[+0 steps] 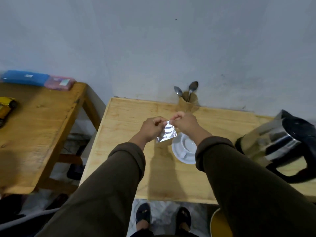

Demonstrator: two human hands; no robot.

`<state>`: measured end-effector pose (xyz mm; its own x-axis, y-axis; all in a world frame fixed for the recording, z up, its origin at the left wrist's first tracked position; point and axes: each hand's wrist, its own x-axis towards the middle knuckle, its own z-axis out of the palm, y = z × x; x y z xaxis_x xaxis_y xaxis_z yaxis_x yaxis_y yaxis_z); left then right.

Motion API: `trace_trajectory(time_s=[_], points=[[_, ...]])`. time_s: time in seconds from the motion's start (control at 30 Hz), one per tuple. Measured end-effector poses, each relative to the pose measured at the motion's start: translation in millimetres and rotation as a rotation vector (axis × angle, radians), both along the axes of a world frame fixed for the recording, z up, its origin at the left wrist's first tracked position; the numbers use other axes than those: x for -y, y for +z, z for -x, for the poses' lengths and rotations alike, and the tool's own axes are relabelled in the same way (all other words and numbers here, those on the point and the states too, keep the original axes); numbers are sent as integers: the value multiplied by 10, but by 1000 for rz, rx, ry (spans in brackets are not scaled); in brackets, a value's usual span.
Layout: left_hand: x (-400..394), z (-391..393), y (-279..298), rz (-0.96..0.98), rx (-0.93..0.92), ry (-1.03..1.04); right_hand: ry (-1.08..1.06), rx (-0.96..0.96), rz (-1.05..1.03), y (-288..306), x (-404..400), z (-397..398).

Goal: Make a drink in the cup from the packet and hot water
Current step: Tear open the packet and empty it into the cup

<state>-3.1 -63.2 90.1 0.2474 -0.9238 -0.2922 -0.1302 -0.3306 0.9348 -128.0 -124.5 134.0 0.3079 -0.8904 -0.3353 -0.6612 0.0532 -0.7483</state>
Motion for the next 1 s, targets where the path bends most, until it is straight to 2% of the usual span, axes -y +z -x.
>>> trace_trajectory(time_s=[0.27,0.43,0.7,0.83,1.0], points=[[139,412,227,9,158,-40,35,20,28,178,96,407],[194,674,314,-8,143,-23,76,2,116,227,109,619],[330,948,361,-157,80,104,163,-43,365,182,143,821],[361,1001,349,-223,72,163,306,-25,404,185,165,865],[413,1003,358,-232,72,224,336,-14,357,201,179,943]])
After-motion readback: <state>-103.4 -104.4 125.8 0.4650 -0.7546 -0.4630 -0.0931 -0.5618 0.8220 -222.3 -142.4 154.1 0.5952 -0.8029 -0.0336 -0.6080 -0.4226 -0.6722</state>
